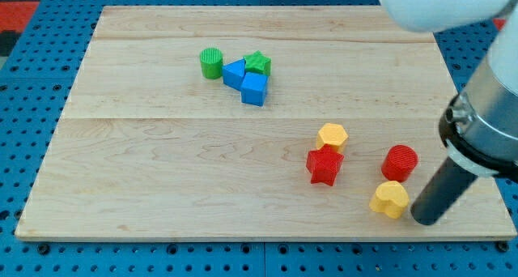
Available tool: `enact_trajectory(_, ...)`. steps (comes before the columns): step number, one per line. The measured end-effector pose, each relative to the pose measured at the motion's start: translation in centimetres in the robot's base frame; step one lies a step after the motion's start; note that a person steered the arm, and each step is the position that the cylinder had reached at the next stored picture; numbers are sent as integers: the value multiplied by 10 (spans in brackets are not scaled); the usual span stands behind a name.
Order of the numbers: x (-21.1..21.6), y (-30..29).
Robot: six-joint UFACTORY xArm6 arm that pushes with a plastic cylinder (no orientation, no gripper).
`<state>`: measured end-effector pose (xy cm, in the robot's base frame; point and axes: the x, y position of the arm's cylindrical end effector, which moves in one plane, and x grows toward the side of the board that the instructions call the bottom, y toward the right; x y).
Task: Move the red circle into the red star
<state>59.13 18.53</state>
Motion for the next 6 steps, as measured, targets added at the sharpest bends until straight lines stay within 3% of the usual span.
enact_trajectory(2, -26, -37)
enact_trajectory(4, -32, 69)
enact_trajectory(6, -67, 41)
